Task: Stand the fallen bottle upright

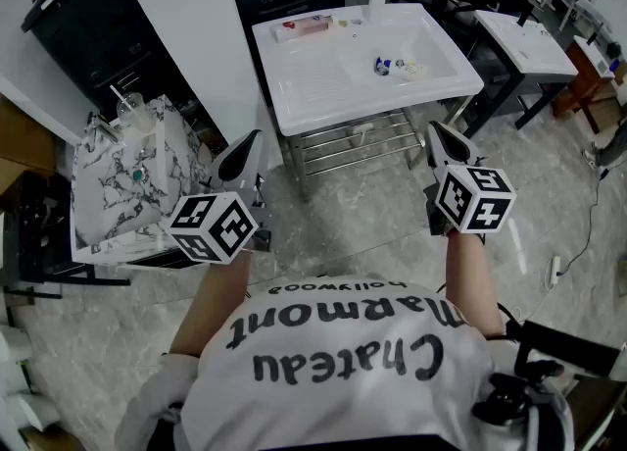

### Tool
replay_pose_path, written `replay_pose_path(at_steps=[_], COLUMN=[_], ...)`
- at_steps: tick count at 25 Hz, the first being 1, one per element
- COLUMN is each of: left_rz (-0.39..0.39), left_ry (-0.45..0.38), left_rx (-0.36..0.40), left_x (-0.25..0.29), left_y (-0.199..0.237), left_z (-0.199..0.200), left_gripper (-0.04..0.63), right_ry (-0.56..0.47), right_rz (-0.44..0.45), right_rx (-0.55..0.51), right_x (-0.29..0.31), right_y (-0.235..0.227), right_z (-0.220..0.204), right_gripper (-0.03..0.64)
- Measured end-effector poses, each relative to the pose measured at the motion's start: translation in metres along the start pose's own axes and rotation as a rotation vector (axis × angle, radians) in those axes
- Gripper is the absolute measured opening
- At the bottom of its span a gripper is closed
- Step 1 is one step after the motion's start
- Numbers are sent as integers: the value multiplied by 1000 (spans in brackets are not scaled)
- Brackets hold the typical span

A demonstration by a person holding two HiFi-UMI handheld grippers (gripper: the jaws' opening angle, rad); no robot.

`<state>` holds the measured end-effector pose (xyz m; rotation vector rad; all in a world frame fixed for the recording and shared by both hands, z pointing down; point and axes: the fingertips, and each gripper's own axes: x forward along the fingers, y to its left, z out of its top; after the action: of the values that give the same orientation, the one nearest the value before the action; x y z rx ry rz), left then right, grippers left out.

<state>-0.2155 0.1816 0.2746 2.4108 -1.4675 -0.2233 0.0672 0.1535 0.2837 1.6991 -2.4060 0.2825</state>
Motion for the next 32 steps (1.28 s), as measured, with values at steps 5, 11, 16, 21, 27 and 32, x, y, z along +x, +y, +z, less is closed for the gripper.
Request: replay_pose_path(at_steps=[5,11,16,21,27,32], left_rz=[-6,-7,-1,-12,-4,8], left_ry=[-4,-13,-5,16,1,-1], left_rx=[-5,-10,-23,-30,-40,-31], left_x=[2,5,8,20,49,86], left_y=[2,6,13,16,29,39], left_z=[-1,3,-3,-11,-8,-7], left_gripper=[6,6,6,6,6,6], right_ry=[3,6,22,18,23,24], right_rz=[-2,-3,-1,-9,19,72], right_rx=[-5,-14,-11,46,67,64], right_x=[3,9,15,22,58,106], right_y=[1,1,3,-10,-21,-32], right_z=[-1,3,-3,-9,-11,-5], right_gripper=[14,14,14,14,14,15])
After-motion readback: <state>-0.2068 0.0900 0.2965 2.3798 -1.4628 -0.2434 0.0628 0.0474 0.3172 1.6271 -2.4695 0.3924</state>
